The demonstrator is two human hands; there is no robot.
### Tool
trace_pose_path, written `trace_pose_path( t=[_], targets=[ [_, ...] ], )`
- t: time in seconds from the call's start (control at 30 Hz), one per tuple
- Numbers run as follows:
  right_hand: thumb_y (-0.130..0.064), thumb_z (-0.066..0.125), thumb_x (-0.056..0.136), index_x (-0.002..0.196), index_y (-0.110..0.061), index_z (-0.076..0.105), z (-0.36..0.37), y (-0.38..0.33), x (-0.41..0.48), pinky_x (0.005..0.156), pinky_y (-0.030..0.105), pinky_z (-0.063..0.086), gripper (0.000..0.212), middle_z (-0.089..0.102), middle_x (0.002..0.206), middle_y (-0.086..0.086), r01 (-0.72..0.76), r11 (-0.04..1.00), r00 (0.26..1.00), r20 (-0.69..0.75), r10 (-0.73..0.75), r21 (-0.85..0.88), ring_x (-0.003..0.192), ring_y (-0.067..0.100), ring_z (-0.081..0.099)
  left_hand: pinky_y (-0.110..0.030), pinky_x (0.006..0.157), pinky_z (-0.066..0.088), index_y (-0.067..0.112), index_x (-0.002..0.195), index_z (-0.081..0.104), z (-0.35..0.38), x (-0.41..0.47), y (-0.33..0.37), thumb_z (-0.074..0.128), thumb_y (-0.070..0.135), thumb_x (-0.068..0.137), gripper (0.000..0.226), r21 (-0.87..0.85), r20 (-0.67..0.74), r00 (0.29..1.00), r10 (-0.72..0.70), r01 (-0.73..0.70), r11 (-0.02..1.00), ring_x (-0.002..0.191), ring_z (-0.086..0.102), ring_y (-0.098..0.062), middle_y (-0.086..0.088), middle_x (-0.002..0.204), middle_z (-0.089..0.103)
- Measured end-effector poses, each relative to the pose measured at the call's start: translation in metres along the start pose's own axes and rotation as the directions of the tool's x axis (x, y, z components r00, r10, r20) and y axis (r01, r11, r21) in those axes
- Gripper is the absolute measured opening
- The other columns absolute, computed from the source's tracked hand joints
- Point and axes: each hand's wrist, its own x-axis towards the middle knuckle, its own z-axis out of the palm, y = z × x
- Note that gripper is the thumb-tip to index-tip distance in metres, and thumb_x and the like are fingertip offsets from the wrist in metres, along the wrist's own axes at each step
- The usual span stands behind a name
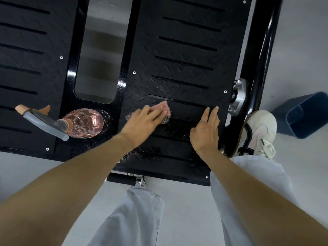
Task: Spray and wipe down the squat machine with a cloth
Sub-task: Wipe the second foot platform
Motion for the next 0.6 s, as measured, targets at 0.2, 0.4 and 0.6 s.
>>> trace_pose_path(
  t=[0.2, 0.4, 0.6],
  targets=[
    [-0.014, 0.049, 0.093, 0.15, 0.002, -0.003, 0.001, 0.008, -0.003, 0.119, 0.039, 0.019, 0.079, -0.014, 0.156, 0.021, -0.021, 0.999, 1.0, -0.012, 0.02, -0.04, 0.146, 0.031, 0.0, -0.034, 0.089, 0.047, 0.011, 0.151, 0.016, -0.011, 0.013, 0.018, 0.06, 0.0, 0.082, 0.083, -0.239, 0.006, 0.882, -0.472, 0.46, 0.855, 0.105, 0.038, -0.027, -0.006, 0.152, 0.021],
    [-0.018, 0.051, 0.093, 0.152, -0.008, -0.002, 0.001, 0.019, -0.006, 0.119, 0.043, 0.015, 0.079, -0.014, 0.156, 0.022, -0.015, 0.99, 1.0, -0.001, 0.015, -0.138, 0.146, 0.034, -0.005, -0.039, 0.101, 0.035, 0.011, 0.152, -0.007, -0.021, 0.031, 0.036, 0.046, 0.01, 0.095, 0.078, 0.175, 0.077, 0.938, 0.339, -0.347, 0.921, 0.125, 0.029, -0.033, -0.006, 0.157, 0.004],
    [-0.006, 0.053, 0.09, 0.152, -0.026, 0.003, -0.001, 0.027, -0.006, 0.115, 0.049, 0.025, 0.082, -0.014, 0.155, 0.022, -0.107, 0.994, 0.994, 0.022, 0.106, 0.013, 0.145, 0.041, -0.004, -0.04, 0.098, 0.041, 0.009, 0.151, 0.004, -0.031, 0.045, 0.027, 0.056, 0.007, 0.087, 0.083, 0.16, -0.023, 0.999, 0.033, -0.029, 0.987, 0.119, 0.037, -0.032, -0.011, 0.152, 0.017]
  ],
)
